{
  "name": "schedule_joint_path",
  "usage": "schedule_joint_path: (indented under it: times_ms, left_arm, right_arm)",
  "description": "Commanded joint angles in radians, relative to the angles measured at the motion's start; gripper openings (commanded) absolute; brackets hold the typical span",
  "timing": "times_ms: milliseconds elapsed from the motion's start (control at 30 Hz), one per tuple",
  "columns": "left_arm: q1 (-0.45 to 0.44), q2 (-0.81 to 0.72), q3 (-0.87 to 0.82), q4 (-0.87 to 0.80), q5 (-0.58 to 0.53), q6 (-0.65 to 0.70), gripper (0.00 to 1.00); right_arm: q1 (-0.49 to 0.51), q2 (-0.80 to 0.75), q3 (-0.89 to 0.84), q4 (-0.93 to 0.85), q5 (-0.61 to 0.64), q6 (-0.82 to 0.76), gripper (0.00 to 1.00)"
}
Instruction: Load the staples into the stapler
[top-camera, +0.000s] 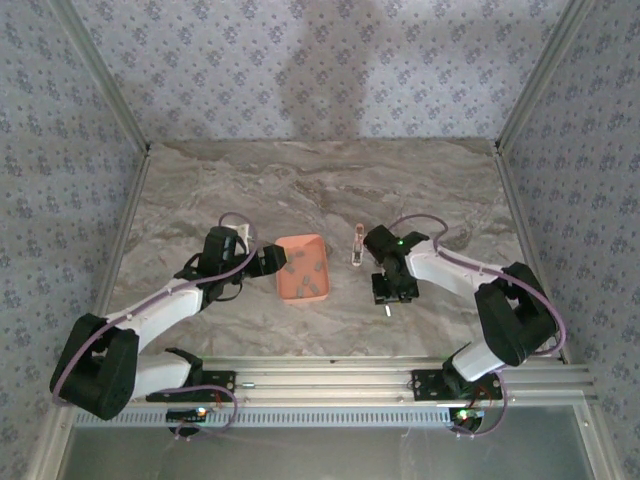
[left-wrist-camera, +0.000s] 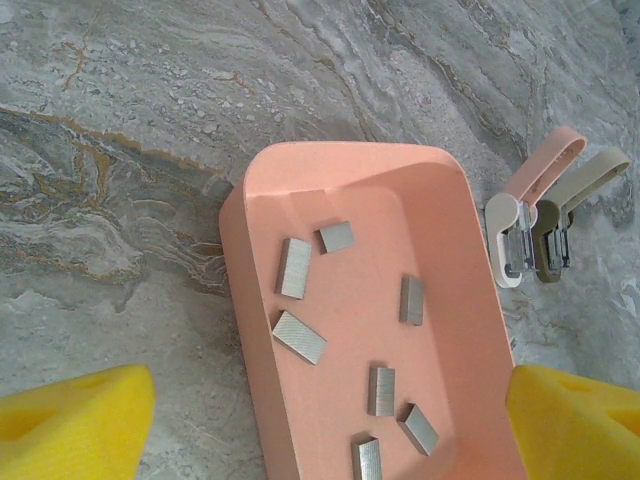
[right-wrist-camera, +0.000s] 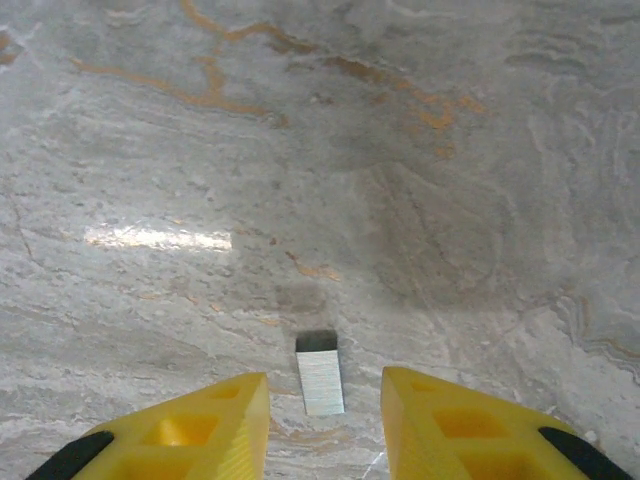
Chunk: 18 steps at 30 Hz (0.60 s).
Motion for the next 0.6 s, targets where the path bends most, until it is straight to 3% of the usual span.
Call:
schedule_joint_path:
  times_ms: [0,567]
  left_arm:
    - [-0.009,-0.007,0.018,-0.007,-0.006,0.019,0.91]
    - [-0.008,-0.031,0.012,-0.032,-0.021,0.029,0.91]
  right_arm:
    - [-0.007,0.022,0.03,-0.053,-0.024,-0.025,0.34]
    - [0.004,0.128,0.026,0.004,-0.052,-0.043,0.26]
